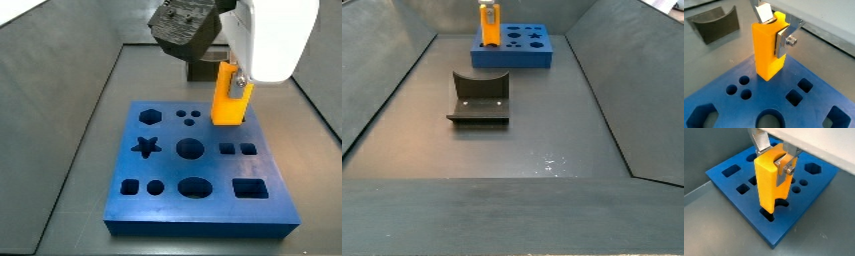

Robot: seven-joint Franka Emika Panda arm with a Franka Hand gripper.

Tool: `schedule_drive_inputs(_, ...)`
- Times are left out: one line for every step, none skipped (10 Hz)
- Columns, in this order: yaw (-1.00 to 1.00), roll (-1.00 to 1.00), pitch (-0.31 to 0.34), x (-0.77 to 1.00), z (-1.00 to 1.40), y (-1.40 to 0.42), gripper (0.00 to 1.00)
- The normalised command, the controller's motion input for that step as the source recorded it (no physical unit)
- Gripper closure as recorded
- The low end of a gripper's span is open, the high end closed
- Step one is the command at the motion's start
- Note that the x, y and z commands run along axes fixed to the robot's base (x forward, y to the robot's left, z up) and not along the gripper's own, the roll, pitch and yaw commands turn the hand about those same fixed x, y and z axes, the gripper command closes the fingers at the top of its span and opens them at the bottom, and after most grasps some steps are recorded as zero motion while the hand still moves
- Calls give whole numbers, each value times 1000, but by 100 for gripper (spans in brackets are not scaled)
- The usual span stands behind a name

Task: Pick up the arch object. Move up. Move to above the board. Insert the arch object.
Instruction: Insert the arch object.

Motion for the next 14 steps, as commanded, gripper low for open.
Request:
schedule_drive_inputs(-503,114,121,306,-209,169,100)
schedule_drive_inputs(-394,124,130,146,-209,157,100)
schedule_drive_inputs(-166,163,116,240,-306,0,100)
schedule_drive_inputs(-140,104,36,560,-443,-131,100)
schedule_drive_inputs(-100,70,0,643,-474,-217,100)
schedule_drive_inputs(-26,34,0,671,-457,-174,100)
schedule_drive_inputs(0,27,0,629,-489,-6,100)
schedule_drive_inputs(0,89,26,366,-451,109,100)
schedule_drive_inputs(94,140,34,46,-366,169,100)
schedule_drive_inputs(71,199,90,-83,-194,54,100)
schedule_drive_inputs(29,230,191,-117,-137,0,100)
schedule_drive_inputs(69,206,181,-54,-220,0,100)
schedule_drive_inputs(126,186,124,0,-317,0,100)
schedule_drive_inputs(231,153,41,11,-414,0,100)
